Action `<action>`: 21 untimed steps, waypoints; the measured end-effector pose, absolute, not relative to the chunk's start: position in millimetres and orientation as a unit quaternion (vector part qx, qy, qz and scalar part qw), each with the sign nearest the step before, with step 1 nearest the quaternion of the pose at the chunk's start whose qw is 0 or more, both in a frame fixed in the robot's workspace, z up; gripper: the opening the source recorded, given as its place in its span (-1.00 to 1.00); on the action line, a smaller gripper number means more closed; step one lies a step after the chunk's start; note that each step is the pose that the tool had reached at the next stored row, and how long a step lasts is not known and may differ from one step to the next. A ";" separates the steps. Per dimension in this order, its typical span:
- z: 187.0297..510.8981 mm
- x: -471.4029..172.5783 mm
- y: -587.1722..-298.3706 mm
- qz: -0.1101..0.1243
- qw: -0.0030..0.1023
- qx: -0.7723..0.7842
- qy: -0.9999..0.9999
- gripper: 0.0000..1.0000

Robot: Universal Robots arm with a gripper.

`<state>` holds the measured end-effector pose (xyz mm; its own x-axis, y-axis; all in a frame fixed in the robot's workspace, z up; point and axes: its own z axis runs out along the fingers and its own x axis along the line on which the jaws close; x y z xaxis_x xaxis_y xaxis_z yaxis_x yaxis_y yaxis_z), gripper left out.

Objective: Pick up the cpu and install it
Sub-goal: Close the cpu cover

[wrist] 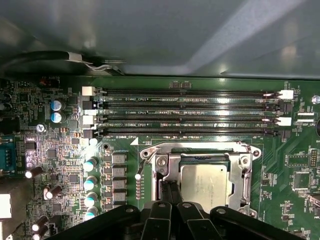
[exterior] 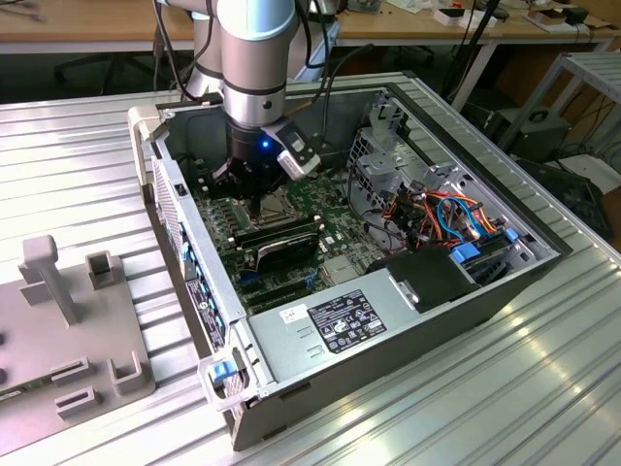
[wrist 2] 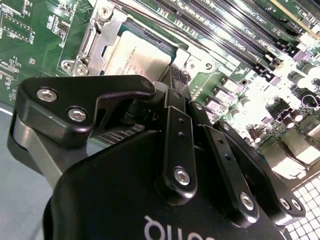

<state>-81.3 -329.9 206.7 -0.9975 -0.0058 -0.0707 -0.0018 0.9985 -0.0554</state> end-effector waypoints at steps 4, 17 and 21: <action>219.7 -81.6 -330.2 -0.028 0.035 -0.002 0.999 -0.79; 233.7 -81.3 -330.2 -0.028 0.035 -0.002 0.999 -0.79; 233.7 -80.0 -330.2 -0.028 0.035 -0.002 0.999 -0.79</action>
